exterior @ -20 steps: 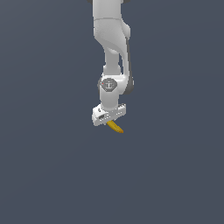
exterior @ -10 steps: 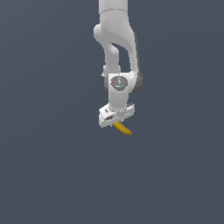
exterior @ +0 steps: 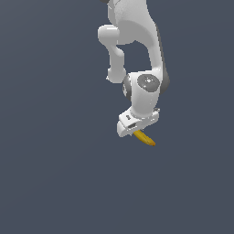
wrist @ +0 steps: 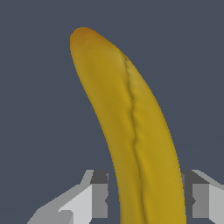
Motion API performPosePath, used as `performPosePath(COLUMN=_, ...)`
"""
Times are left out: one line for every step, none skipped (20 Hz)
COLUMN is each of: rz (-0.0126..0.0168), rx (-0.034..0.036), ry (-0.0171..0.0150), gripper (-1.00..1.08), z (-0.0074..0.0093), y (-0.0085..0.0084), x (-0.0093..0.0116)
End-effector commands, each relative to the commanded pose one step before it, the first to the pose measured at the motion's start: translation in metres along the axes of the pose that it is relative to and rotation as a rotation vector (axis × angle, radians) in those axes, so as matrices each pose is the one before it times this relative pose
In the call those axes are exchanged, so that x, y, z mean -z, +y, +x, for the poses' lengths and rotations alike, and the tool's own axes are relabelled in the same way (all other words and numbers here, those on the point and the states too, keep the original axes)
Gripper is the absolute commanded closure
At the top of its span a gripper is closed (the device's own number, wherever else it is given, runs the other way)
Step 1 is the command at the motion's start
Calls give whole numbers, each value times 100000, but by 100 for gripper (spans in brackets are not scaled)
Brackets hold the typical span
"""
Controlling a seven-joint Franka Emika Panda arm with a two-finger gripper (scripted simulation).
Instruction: Pick up the object and move it to a goal position.
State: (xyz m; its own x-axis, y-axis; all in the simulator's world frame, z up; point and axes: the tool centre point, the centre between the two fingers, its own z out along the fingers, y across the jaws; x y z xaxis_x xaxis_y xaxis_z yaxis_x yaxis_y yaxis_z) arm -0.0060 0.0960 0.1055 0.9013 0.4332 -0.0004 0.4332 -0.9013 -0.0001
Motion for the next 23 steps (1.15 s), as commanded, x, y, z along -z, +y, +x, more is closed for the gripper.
performPosePath(rz=-43, rx=-77, ry=116, gripper=108, z=1939, y=-969, x=1441)
performPosePath(rz=0, rx=0, ry=0, gripper=108, z=707, y=-352, x=484)
performPosePath(rz=0, rx=0, ry=0, gripper=108, z=686, y=-338, x=467)
performPosePath(rz=36, rx=7, ry=-32, gripper=108, z=665, y=-321, x=420)
performPosePath(rz=0, rx=0, ry=0, gripper=108, z=611, y=-294, x=411)
performPosePath(rz=0, rx=0, ry=0, gripper=108, z=563, y=-268, x=376)
performPosePath(rz=0, rx=0, ry=0, gripper=108, z=518, y=-244, x=344)
performPosePath(rz=0, rx=0, ry=0, gripper=108, z=476, y=-221, x=313)
performPosePath(rz=0, rx=0, ry=0, gripper=108, z=436, y=-200, x=285)
performPosePath(rz=0, rx=0, ry=0, gripper=108, z=398, y=-180, x=258)
performPosePath(rz=0, rx=0, ry=0, gripper=108, z=362, y=-162, x=233)
performPosePath(rz=0, rx=0, ry=0, gripper=108, z=327, y=-144, x=209)
performPosePath(rz=0, rx=0, ry=0, gripper=108, z=294, y=-128, x=187)
performPosePath(rz=0, rx=0, ry=0, gripper=108, z=263, y=-112, x=165)
performPosePath(rz=0, rx=0, ry=0, gripper=108, z=232, y=-98, x=145)
performPosePath(rz=5, rx=36, ry=-33, gripper=108, z=213, y=-107, x=103)
performPosePath(rz=0, rx=0, ry=0, gripper=108, z=174, y=-71, x=107)
performPosePath(rz=0, rx=0, ry=0, gripper=108, z=146, y=-59, x=89)
performPosePath(rz=0, rx=0, ry=0, gripper=108, z=118, y=-47, x=72)
performPosePath(rz=0, rx=0, ry=0, gripper=108, z=92, y=-36, x=56)
performPosePath(rz=0, rx=0, ry=0, gripper=108, z=65, y=-26, x=39)
performPosePath(rz=0, rx=0, ry=0, gripper=108, z=39, y=-15, x=24)
performPosePath(rz=0, rx=0, ry=0, gripper=108, z=13, y=-5, x=8)
